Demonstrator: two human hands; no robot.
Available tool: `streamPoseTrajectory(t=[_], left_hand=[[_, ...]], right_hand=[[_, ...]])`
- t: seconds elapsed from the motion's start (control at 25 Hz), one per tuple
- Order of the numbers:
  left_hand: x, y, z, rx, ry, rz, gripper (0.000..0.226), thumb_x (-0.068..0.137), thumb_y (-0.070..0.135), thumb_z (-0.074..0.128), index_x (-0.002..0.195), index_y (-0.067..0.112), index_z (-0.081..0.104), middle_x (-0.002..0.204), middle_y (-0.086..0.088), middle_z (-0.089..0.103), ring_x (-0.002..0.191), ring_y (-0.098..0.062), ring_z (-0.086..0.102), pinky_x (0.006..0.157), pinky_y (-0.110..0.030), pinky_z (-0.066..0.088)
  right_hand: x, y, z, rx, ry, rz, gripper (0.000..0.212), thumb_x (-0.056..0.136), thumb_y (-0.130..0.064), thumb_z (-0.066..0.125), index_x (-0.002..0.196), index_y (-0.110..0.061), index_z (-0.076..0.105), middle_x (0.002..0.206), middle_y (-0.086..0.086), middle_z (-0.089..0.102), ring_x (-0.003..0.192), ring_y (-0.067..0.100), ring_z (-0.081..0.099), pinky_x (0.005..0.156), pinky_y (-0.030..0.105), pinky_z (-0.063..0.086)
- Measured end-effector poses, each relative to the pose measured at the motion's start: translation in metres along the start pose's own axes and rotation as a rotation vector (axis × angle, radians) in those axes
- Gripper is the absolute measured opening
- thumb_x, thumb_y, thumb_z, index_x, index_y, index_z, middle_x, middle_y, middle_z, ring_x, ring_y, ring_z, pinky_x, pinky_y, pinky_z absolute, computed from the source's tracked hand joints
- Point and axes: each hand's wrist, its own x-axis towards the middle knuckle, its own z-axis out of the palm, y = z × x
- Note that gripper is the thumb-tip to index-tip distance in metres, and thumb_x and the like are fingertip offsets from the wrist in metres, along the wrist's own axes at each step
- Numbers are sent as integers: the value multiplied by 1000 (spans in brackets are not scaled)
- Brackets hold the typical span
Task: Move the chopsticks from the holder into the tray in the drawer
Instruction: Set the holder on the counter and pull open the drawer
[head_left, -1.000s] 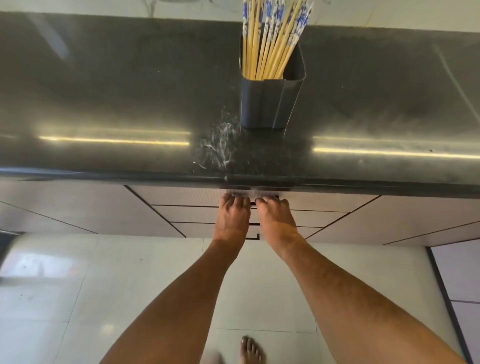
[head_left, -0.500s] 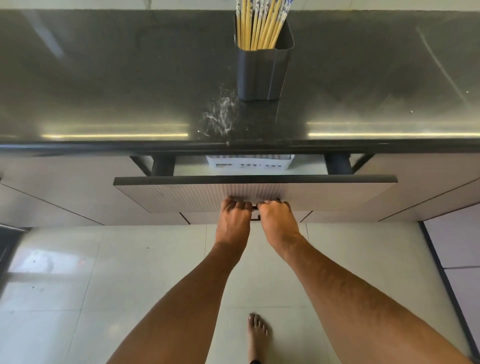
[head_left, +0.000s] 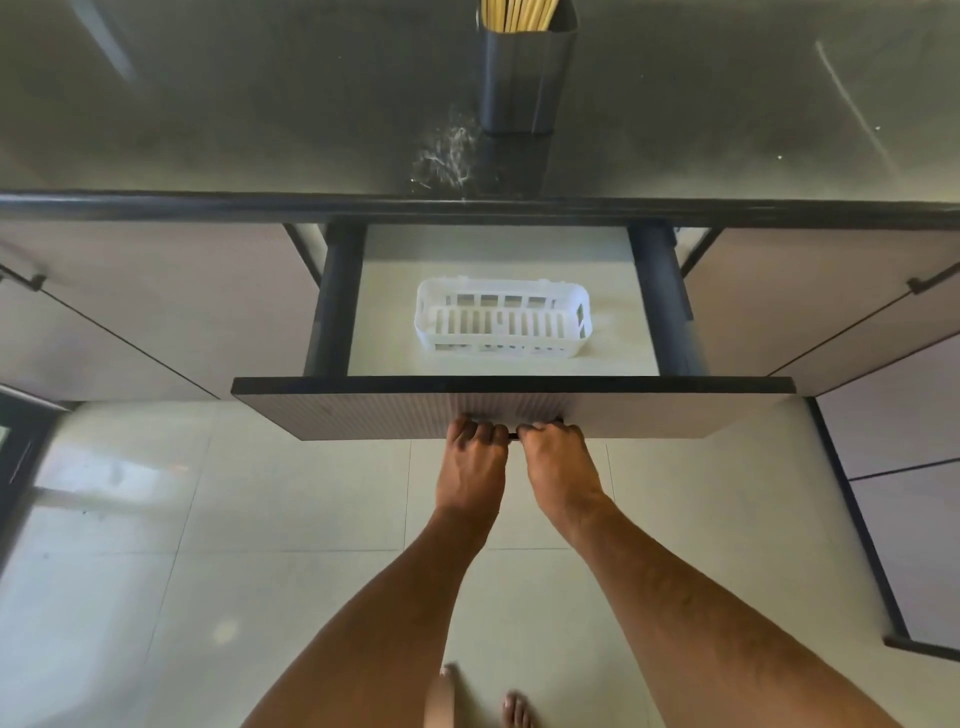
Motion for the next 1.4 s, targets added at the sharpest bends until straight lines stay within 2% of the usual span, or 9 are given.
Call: streamPoseTrajectory(t=[0.24,0.4,0.52,0.72,0.92,1.04,1.2,1.32,1.4], left_hand=[[-50,13,7,44,-44,-16,53,69,12,90,119,13,71,111,-4,74,111,-24,65,117,-41,35],[-85,23,7,53,-59,-6,46,66,8,91,109,13,74,101,-3,76,101,-22,69,114,-39,39],[-108,28,8,46,-71,-10,49,64,9,92,109,14,75,103,-2,76,102,-22,69,113,-39,40],[-130,33,4,104,-124,28,47,70,2,82,115,13,71,103,-2,72,104,-22,66,115,-43,36],[-144,32,-1,89,-105,73,42,77,3,75,117,9,68,108,-6,70,107,-25,65,115,-43,38],[-152,34,-12,79,-50,85,33,85,5,67,118,6,65,109,-9,69,105,-26,63,112,-43,41],[-157,35,-32,56,93,227,16,100,9,52,112,9,62,104,-8,65,98,-26,61,105,-42,43],[-155,42,-51,43,225,295,18,102,10,53,116,6,64,105,-10,66,97,-26,61,102,-41,45],[-150,46,-65,46,297,304,22,103,10,52,120,3,64,109,-11,66,100,-27,61,105,-41,43]], right_hand=[[-50,-3,10,-56,-34,-55,36,98,-22,63,133,-16,58,129,7,66,118,25,62,111,35,43],[-86,-7,18,-98,-33,-79,31,99,-21,61,129,-16,59,126,7,67,116,23,62,107,35,45],[-108,-8,21,-97,-53,-107,32,98,-21,62,129,-16,59,127,7,67,117,23,62,108,35,45],[-132,-8,24,-94,-68,-140,32,98,-20,61,130,-16,58,131,6,64,122,24,58,109,36,44],[-151,-14,15,-52,-43,-133,31,99,-23,59,129,-16,60,127,7,65,119,25,59,100,38,50],[-162,-13,4,-20,44,-149,29,97,-28,63,123,-15,64,117,6,71,109,25,66,93,37,56],[-171,-6,-13,21,199,-229,29,92,-23,71,119,-12,66,113,7,72,105,23,67,97,33,56],[-172,1,-34,38,316,-303,23,91,-18,71,113,-10,67,106,9,72,99,22,65,96,33,56],[-170,4,-51,15,377,-315,27,92,-17,70,118,-8,64,112,11,70,105,25,65,98,35,55]])
